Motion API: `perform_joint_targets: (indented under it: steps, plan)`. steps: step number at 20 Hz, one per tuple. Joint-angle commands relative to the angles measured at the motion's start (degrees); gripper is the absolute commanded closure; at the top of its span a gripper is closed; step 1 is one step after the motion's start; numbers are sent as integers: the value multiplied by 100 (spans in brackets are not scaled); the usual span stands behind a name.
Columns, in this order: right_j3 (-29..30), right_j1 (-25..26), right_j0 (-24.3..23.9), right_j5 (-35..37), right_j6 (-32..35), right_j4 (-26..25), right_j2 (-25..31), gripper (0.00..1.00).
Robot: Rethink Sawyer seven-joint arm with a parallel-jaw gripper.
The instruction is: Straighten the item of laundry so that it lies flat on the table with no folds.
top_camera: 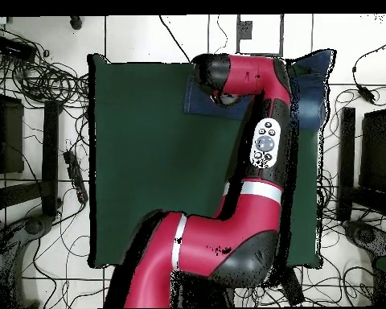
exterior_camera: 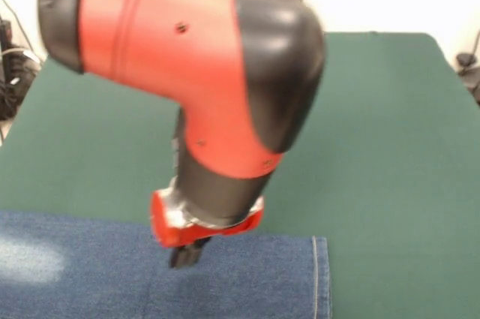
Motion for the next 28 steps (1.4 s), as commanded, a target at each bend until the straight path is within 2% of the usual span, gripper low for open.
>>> perform_joint_targets:
  steps: [1, 3, 9, 10, 23, 28]
  plan:
    - [-837, 765, -214, 429, 1495, 15, -100, 100]
    - [-899, 833, -296, 410, 1455, 125, -29, 100]
    - [-1375, 1140, -379, 1284, 1396, 282, -347, 100]
    - [-1430, 1174, -382, 1378, 1377, 308, -392, 0]
    - [-1580, 1310, -372, 1283, 1246, 596, -651, 0]
    - [-1423, 1247, -536, 1099, 948, 1248, -274, 0]
